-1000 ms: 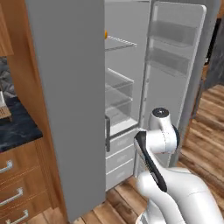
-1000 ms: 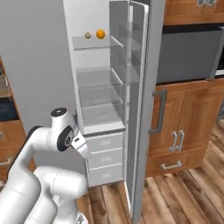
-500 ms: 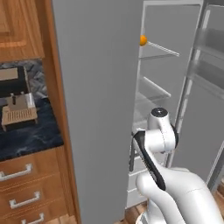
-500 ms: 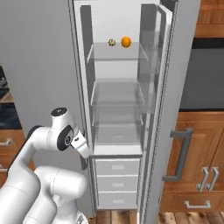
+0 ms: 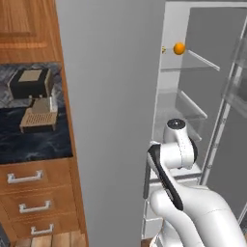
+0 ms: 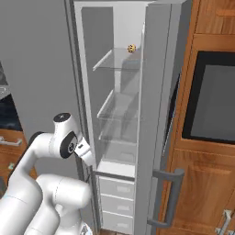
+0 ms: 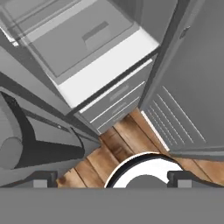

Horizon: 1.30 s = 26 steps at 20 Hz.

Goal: Pick the banana and orange from the fridge and place them on the plate next to the blender to make a fruit smoothie.

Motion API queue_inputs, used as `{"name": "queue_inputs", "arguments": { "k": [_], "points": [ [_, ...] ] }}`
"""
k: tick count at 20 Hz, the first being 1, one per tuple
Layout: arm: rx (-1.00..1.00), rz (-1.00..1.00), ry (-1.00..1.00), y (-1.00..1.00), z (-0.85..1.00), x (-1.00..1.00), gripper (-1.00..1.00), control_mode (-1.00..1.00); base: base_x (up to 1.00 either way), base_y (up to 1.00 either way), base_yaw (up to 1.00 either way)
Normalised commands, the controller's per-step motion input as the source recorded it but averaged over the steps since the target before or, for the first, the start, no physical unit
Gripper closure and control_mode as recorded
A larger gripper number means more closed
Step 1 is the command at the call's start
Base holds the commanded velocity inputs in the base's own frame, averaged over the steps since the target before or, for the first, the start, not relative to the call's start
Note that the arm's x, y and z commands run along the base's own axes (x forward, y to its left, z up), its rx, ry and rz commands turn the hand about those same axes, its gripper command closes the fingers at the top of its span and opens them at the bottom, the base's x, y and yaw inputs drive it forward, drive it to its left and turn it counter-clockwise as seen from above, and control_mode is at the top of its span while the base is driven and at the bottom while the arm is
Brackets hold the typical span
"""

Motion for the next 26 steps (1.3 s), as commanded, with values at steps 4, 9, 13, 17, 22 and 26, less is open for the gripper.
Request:
{"name": "queue_inputs", "arguments": {
  "k": [4, 9, 13, 17, 22, 26],
  "points": [
    [0.0, 0.0, 0.0, 0.0, 0.0, 0.0, -1.0, 1.0, 0.42, -0.51, 0.42],
    [0.0, 0.0, 0.0, 0.0, 0.0, 0.0, -1.0, 1.0, 0.39, -0.64, 0.41],
    [0.0, 0.0, 0.0, 0.0, 0.0, 0.0, -1.0, 1.0, 0.3, -0.68, 0.39],
    [0.0, 0.0, 0.0, 0.0, 0.0, 0.0, -1.0, 1.0, 0.23, -0.22, 0.3],
    [0.0, 0.0, 0.0, 0.0, 0.0, 0.0, -1.0, 1.0, 0.73, -0.17, 0.15],
    [0.0, 0.0, 0.0, 0.0, 0.0, 0.0, -1.0, 1.0, 0.91, -0.26, -0.12]
  ]
}}
